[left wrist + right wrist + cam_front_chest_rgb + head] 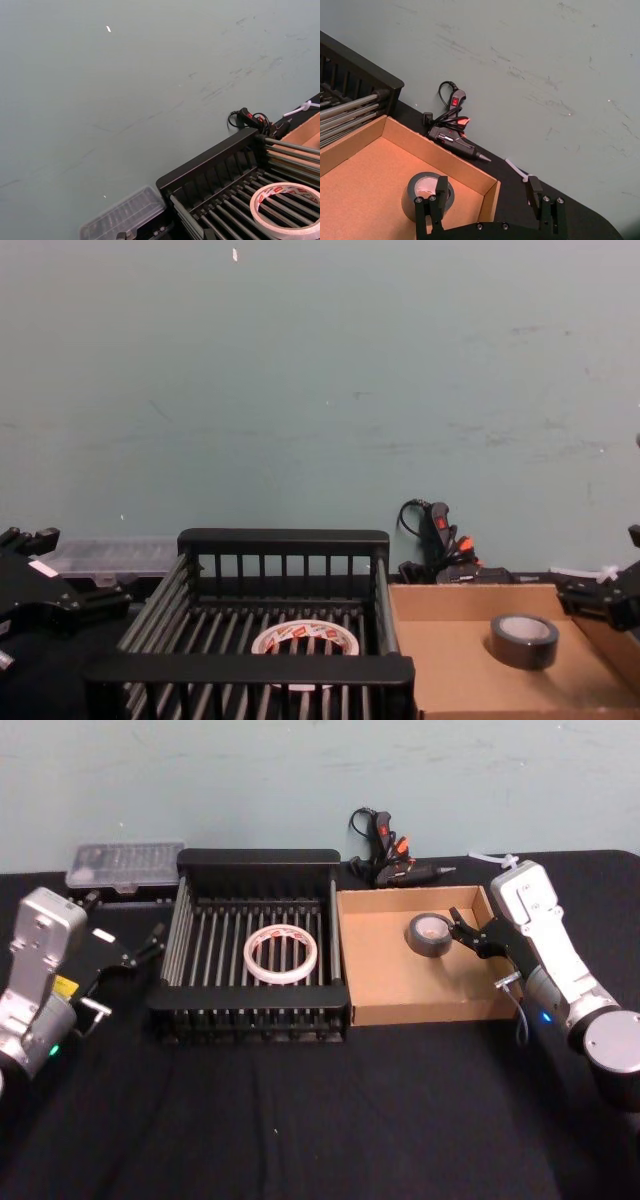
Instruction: Pick up the white tape and place it into the black box , Pick up the silver tape and place it into the brown box.
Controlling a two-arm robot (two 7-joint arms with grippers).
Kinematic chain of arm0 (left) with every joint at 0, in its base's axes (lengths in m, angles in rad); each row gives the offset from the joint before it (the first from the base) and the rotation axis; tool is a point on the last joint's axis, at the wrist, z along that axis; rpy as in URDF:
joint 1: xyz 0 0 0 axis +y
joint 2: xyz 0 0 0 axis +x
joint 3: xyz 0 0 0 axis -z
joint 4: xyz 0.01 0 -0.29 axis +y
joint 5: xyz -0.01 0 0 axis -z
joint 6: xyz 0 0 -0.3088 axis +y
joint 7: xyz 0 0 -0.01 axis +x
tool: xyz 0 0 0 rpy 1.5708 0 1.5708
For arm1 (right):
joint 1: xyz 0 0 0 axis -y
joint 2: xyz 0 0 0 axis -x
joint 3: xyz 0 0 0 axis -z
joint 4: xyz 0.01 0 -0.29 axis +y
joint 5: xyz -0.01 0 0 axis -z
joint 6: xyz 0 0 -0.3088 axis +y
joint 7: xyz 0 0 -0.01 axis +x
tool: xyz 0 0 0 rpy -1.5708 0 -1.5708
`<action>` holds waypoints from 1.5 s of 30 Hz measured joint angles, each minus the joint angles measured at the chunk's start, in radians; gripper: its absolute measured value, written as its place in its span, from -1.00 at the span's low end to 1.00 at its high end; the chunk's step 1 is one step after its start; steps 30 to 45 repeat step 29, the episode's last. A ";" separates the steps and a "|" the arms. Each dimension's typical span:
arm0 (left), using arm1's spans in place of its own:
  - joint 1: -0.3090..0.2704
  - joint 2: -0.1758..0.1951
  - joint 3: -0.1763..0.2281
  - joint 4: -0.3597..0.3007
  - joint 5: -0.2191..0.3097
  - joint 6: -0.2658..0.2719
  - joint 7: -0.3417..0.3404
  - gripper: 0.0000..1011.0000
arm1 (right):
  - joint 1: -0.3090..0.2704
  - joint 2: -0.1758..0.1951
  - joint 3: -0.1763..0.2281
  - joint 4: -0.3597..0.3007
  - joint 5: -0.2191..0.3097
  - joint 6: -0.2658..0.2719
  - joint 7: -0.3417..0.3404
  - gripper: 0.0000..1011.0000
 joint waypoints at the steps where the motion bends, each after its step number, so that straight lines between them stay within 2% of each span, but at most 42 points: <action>1: 0.000 0.000 0.000 0.000 0.000 0.000 0.000 0.98 | 0.000 0.000 0.000 0.000 0.000 0.000 0.000 0.98; 45: 0.000 0.000 0.000 0.000 0.000 0.000 0.000 0.98 | 0.000 0.000 0.000 0.000 0.000 0.000 0.000 0.98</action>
